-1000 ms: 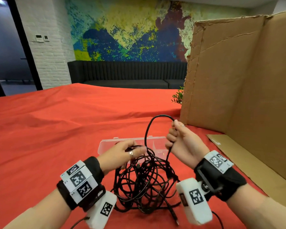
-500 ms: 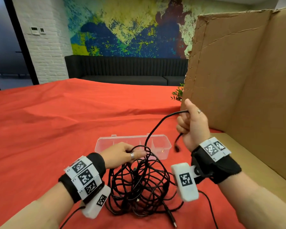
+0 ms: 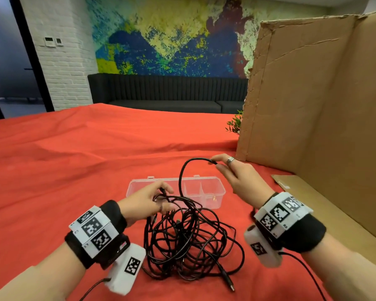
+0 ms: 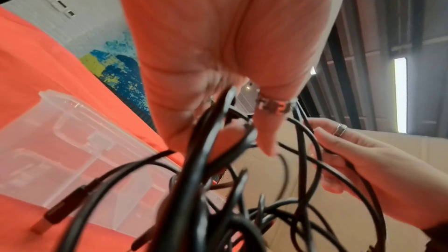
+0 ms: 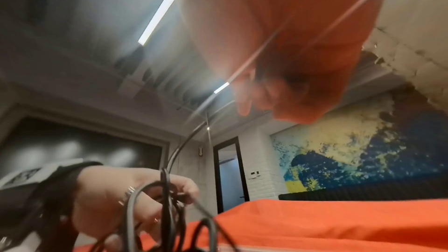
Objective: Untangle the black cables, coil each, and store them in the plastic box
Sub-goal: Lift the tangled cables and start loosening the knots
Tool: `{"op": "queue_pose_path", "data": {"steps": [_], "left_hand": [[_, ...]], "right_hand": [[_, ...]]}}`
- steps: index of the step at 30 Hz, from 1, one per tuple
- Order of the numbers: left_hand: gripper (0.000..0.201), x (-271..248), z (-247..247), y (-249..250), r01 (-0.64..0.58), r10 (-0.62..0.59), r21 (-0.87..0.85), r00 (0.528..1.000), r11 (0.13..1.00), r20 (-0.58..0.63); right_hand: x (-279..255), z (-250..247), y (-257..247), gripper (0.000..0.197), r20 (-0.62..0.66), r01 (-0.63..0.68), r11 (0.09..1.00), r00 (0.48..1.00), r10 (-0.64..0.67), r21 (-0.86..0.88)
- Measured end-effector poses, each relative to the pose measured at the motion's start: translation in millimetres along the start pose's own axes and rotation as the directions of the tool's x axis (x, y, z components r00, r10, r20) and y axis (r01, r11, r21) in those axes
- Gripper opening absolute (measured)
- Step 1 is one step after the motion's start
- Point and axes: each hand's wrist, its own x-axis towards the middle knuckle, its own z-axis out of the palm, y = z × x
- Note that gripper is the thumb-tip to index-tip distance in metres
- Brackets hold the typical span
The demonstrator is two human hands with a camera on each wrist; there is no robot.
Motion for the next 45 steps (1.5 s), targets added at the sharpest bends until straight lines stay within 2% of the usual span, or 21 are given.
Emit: {"op": "queue_pose_path", "data": {"steps": [2, 5, 6, 9, 10, 12, 13, 15, 17, 18, 19, 21, 24, 26, 28, 30, 32, 34, 38, 41, 45], "left_hand": [[0.026, -1.4, -1.2, 0.0, 0.018, -0.023, -0.106, 0.999, 0.994, -0.048], [0.027, -5.5, -4.9, -1.6, 0.057, -0.077, -0.227, 0.994, 0.972, -0.083], [0.027, -6.6, -5.4, -1.4, 0.06, -0.081, -0.243, 0.994, 0.968, -0.076], [0.033, -5.3, -5.4, 1.2, 0.026, -0.035, -0.229, 0.999, 0.973, -0.035], [0.034, -4.7, -5.5, 3.5, 0.006, -0.012, -0.234, 1.0, 0.972, -0.025], [0.033, -2.5, -5.6, 7.4, -0.028, 0.025, -0.215, 1.0, 0.976, -0.019], [0.03, -2.2, -5.0, 9.6, -0.046, 0.043, -0.136, 0.999, 0.99, -0.027], [0.026, -4.8, -3.3, 10.0, -0.049, 0.073, 0.255, 0.994, 0.966, -0.084], [0.028, -11.5, 1.8, 8.3, 0.022, 0.187, 0.711, 0.958, 0.703, -0.215], [0.027, -16.2, 5.8, 9.7, 0.018, 0.284, 0.793, 0.928, 0.61, -0.24], [0.024, -19.8, 10.1, 10.9, -0.038, 0.349, 0.798, 0.911, 0.601, -0.219], [0.017, -23.6, 19.5, 8.2, -0.195, 0.332, 0.684, 0.94, 0.703, -0.074], [0.024, -21.3, 34.6, -8.7, -0.195, 0.099, 0.646, 0.978, 0.738, 0.183], [0.033, -18.6, 39.9, -20.7, -0.183, 0.032, 0.67, 0.972, 0.72, 0.231], [0.024, -16.5, 38.4, -22.8, -0.184, 0.031, 0.647, 0.97, 0.74, 0.24], [0.016, -14.3, 32.1, -19.9, -0.149, 0.032, 0.548, 0.975, 0.823, 0.218], [0.019, -15.8, 25.3, -14.4, -0.127, 0.059, 0.379, 0.981, 0.917, 0.185], [0.017, -18.4, 19.7, -5.8, -0.154, 0.123, 0.292, 0.985, 0.944, 0.121], [0.02, -25.1, 13.3, 16.9, -0.311, 0.316, 0.12, 0.948, 0.943, -0.029], [0.027, -28.7, 4.0, 33.3, -0.384, 0.39, 0.063, 0.909, 0.921, -0.146], [0.022, -35.7, -17.5, 53.4, -0.479, 0.429, -0.148, 0.861, 0.865, -0.273]], "right_hand": [[4.6, 5.0, 3.5, 0.024, -0.017, -0.003, 0.994, 1.0, 0.001, -0.111], [5.3, 9.3, 16.7, 0.024, 0.071, -0.055, 0.911, 0.993, 0.092, -0.41], [4.9, 8.3, 18.8, 0.026, 0.102, -0.057, 0.923, 0.989, 0.104, -0.38], [5.3, 8.5, 5.9, 0.06, 0.218, 0.035, 0.999, 0.975, -0.036, 0.009], [7.7, 10.8, -1.0, 0.067, 0.257, 0.085, 0.996, 0.962, -0.086, 0.014], [14.3, 19.1, -13.3, 0.06, 0.336, 0.212, 0.961, 0.931, -0.143, -0.178], [17.8, 25.0, -15.1, 0.05, 0.386, 0.252, 0.919, 0.914, -0.123, -0.304], [22.6, 34.3, -14.4, 0.035, 0.46, 0.271, 0.865, 0.886, -0.053, -0.422], [22.9, 43.6, -9.7, 0.031, 0.49, 0.251, 0.868, 0.872, -0.011, -0.428], [22.5, 47.5, -8.8, 0.032, 0.494, 0.242, 0.869, 0.87, 0.004, -0.432], [22.7, 51.0, -8.4, 0.035, 0.487, 0.226, 0.873, 0.873, 0.016, -0.433], [24.8, 56.5, -11.3, 0.038, 0.467, 0.163, 0.92, 0.884, 0.024, -0.357], [25.1, 61.0, -20.2, 0.036, 0.511, 0.034, 0.987, 0.858, 0.051, -0.156], [20.1, 62.4, -18.3, 0.042, 0.569, 0.011, 0.993, 0.82, 0.059, -0.119], [13.2, 61.1, -9.0, 0.05, 0.59, 0.008, 0.992, 0.804, 0.069, -0.128], [7.6, 55.6, -0.3, 0.049, 0.566, -0.019, 0.994, 0.821, 0.078, -0.108], [3.6, 50.2, 4.7, 0.045, 0.512, -0.042, 0.997, 0.856, 0.068, -0.062], [-1.8, 48.9, 5.3, 0.044, 0.481, 0.012, 1.0, 0.877, -0.012, 0.002], [-14.1, 56.1, -8.1, 0.028, 0.385, 0.106, 0.991, 0.914, -0.127, 0.077], [-11.3, 58.5, -10.9, 0.035, 0.222, 0.139, 0.988, 0.963, -0.151, 0.072], [-1.3, 46.1, 5.9, 0.014, 0.232, -0.019, 0.992, 0.973, -0.011, 0.123]]}}
